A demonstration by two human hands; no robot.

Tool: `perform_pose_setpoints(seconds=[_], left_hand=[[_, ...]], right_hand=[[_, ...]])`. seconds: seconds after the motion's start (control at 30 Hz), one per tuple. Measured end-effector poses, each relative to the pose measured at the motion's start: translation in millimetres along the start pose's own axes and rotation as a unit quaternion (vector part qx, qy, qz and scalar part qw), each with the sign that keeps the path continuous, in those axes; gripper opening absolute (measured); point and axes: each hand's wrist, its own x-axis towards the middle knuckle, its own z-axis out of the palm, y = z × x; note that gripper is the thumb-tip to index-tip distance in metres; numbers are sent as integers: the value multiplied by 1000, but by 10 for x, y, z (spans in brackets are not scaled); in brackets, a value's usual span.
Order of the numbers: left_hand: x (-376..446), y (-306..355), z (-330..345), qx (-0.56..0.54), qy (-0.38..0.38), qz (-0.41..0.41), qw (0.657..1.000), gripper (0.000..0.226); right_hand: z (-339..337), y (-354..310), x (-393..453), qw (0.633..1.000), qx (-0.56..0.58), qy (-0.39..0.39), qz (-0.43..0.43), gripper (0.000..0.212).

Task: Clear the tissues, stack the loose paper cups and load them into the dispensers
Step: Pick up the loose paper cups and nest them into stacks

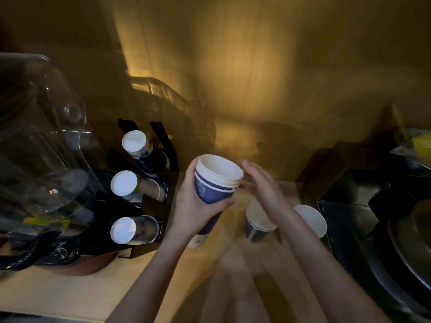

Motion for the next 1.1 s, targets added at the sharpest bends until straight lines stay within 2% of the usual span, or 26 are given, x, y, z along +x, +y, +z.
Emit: perform_pose_setpoints(seconds=[0.1,0.17,0.37,0.43,0.53,0.67,0.77,0.87,1.0,1.1], left_hand=[[-42,-37,150,61,-33,4,998,102],[-68,-71,226,78,-47,5,996,101],[-111,-41,308,53,-119,-23,991,99],[-105,-39,372,19,-152,-52,987,98],[-135,-71,486,-33,-192,-106,975,92],[-195,-87,613,-113,-192,-184,957,80],[-203,-54,678,-163,-166,-216,948,67],[-211,1,730,-185,-164,-223,943,66],[-233,24,806,-206,-174,-235,934,63],[-257,22,846,-218,-177,-246,928,59]], right_hand=[[-13,-64,-88,988,-152,-26,-25,64],[-27,-16,-105,978,-206,-19,-9,72],[-214,145,-130,984,-162,72,16,83],[-309,149,-171,984,-143,105,13,77],[-536,39,-260,981,-79,180,8,61],[-962,-111,-461,936,-18,340,-85,65],[-1221,-134,-663,892,-87,418,-147,70],[-1377,-38,-777,875,-187,426,-134,77],[-1419,261,-696,870,-290,391,-77,90],[-1389,548,-568,868,-349,351,-37,91]])
